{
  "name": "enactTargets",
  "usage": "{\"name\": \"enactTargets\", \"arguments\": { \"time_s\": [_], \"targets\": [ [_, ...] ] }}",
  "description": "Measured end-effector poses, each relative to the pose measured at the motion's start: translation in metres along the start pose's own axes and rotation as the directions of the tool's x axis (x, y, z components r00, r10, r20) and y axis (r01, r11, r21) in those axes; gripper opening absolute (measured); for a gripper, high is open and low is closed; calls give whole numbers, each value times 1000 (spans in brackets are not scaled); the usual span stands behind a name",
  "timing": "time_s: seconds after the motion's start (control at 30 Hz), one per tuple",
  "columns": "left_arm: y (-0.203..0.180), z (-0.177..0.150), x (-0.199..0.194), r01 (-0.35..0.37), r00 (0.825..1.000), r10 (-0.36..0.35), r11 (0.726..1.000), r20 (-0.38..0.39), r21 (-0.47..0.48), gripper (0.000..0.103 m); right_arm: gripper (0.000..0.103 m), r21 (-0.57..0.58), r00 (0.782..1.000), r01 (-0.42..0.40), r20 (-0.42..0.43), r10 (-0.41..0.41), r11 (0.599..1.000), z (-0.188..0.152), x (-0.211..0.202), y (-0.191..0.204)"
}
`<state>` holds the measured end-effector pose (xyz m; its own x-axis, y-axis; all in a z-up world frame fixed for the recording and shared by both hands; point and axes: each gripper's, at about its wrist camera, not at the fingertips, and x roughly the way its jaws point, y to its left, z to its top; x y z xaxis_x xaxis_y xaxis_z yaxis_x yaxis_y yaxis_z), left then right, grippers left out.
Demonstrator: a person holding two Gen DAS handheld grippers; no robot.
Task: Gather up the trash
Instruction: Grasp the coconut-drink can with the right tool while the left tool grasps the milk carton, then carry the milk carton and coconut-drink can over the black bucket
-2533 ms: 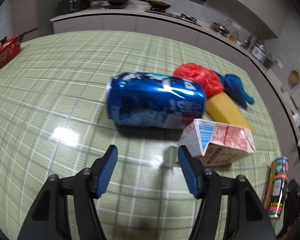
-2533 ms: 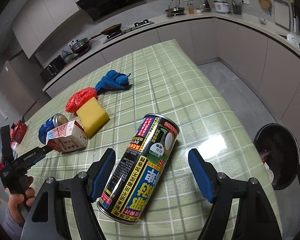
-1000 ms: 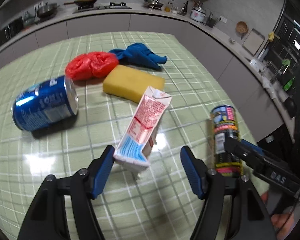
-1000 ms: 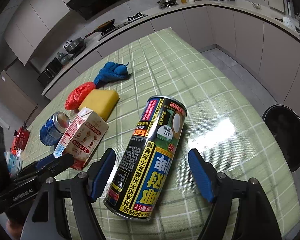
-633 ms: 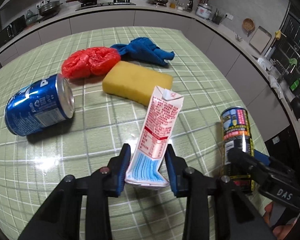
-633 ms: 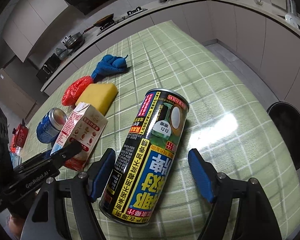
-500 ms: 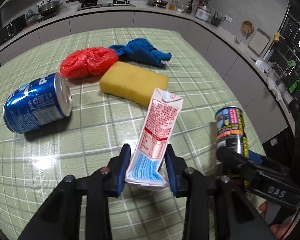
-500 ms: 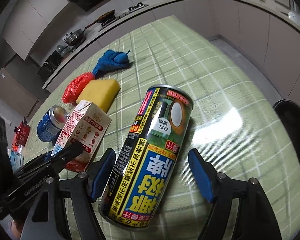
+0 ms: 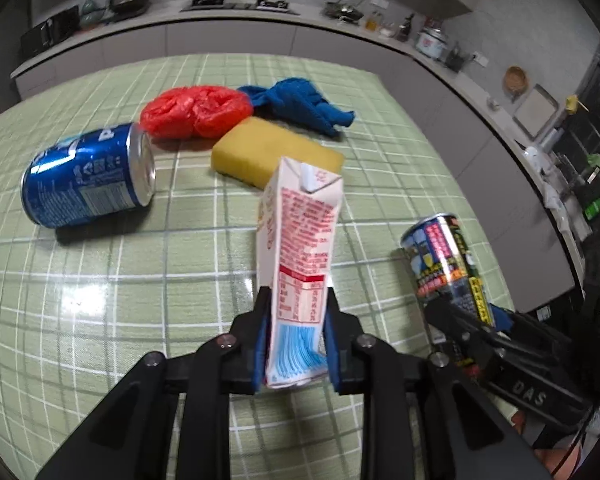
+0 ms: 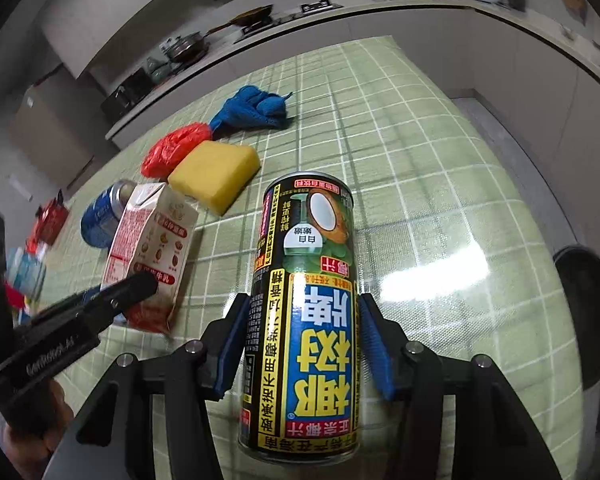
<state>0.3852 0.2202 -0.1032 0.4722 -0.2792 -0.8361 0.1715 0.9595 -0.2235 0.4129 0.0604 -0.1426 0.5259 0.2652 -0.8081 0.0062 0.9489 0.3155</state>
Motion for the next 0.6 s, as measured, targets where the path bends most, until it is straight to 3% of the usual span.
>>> {"name": "enactTargets", "arguments": {
  "time_s": [0.2,0.3,0.43,0.6],
  "targets": [
    [-3,-2,1,-12,1000,12,1000,15,-13,25,56,-54,999,-12,-35,10,998,2,7,3],
    [-4,-5,-15,8,999,-8,1000,53,-9,25,55,-11,999,-54,-6,54,998,-2,-3,-2],
    [-15,-7,-30,72,994,-75,997,81,38,25,55,44,996,-43,75,39,998,-10,-29,-13],
    [-42,-13,-33,169,983,-173,983,56,73,25,55,133,992,-6,123,-10,991,-24,-66,-41]
  ]
}}
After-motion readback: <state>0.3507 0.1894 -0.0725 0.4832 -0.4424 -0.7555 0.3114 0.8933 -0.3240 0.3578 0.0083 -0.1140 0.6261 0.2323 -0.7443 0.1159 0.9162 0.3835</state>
